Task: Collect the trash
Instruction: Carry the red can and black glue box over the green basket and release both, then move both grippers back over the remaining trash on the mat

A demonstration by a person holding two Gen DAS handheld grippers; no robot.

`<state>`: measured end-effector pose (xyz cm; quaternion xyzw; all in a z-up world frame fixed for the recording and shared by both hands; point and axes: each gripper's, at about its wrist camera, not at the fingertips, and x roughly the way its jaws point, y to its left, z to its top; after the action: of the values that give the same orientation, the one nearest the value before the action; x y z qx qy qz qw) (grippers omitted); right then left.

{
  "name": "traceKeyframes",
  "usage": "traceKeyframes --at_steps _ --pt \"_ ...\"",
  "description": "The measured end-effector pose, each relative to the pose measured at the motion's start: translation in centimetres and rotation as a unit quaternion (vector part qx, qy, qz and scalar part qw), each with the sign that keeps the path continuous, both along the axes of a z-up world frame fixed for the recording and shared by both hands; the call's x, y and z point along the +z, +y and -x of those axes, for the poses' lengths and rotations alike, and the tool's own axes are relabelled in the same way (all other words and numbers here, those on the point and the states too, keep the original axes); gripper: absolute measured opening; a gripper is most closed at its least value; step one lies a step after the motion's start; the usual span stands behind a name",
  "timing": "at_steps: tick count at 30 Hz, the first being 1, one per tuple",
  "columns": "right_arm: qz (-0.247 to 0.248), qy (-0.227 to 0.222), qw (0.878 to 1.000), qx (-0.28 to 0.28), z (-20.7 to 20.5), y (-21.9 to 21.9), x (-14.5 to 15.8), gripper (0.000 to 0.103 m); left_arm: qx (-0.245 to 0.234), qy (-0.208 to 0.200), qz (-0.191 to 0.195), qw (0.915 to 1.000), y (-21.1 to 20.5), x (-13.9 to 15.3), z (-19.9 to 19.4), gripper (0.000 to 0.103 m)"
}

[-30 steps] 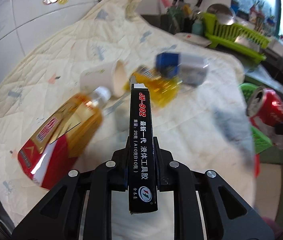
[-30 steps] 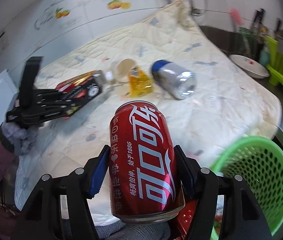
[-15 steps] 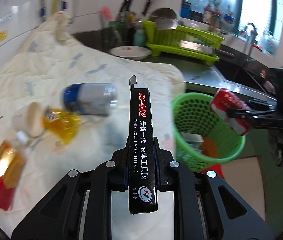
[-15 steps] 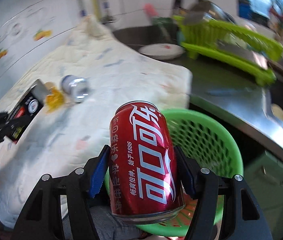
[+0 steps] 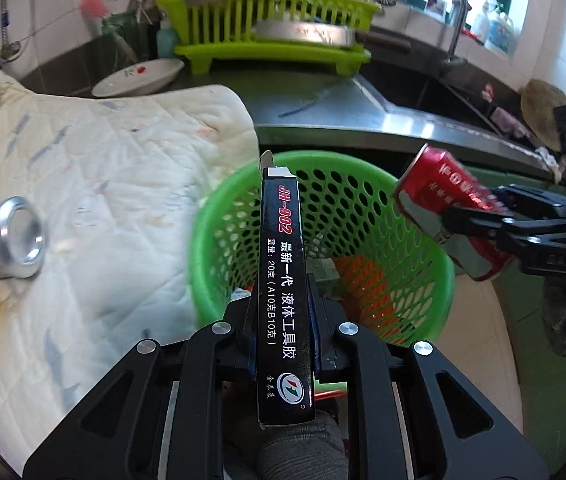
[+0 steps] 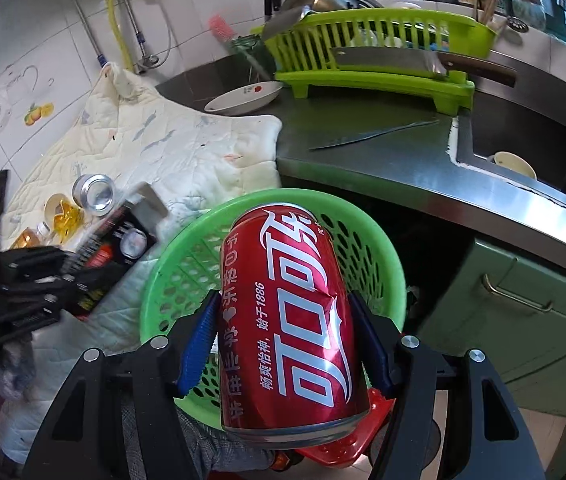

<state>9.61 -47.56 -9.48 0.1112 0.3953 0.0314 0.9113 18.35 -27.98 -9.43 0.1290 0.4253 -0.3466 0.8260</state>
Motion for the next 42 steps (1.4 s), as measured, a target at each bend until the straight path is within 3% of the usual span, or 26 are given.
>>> traceKeyframes --at_steps 6,7,8,10,19,25,35,42 --pt "-0.008 -0.001 1.000 -0.004 0.2 -1.0 -0.5 0.062 0.002 0.014 -0.005 0.9999 -1.9 -1.4 -0.9 0.020" --pt "-0.011 0.000 1.000 -0.005 0.2 -1.1 -0.6 0.062 0.003 0.015 -0.003 0.9999 -2.0 -1.5 -1.0 0.026" --pt "-0.011 0.002 1.000 -0.006 0.1 -1.1 -0.8 0.062 0.005 0.016 -0.001 0.9999 -2.0 -1.6 -1.1 0.044" --pt "-0.012 0.004 1.000 -0.005 -0.1 -1.1 -1.1 0.062 0.014 0.012 0.006 0.9998 -1.8 -1.6 -1.1 0.057" --pt "-0.018 0.013 1.000 0.005 -1.7 -0.2 -1.9 0.062 0.044 0.008 0.016 0.9989 1.1 -0.7 -1.0 0.057" --pt "-0.022 0.042 0.999 0.003 -4.5 1.0 -3.8 0.062 0.063 -0.005 0.018 0.9979 3.5 0.4 -0.5 0.057" --pt "-0.072 0.110 0.991 -0.012 -9.2 4.1 -7.2 0.062 0.089 -0.030 0.023 0.9954 7.5 2.1 0.4 0.062" --pt "-0.091 0.108 0.990 -0.020 -9.8 5.5 -7.1 0.069 0.113 -0.038 0.030 0.9924 10.7 2.8 0.8 0.064"
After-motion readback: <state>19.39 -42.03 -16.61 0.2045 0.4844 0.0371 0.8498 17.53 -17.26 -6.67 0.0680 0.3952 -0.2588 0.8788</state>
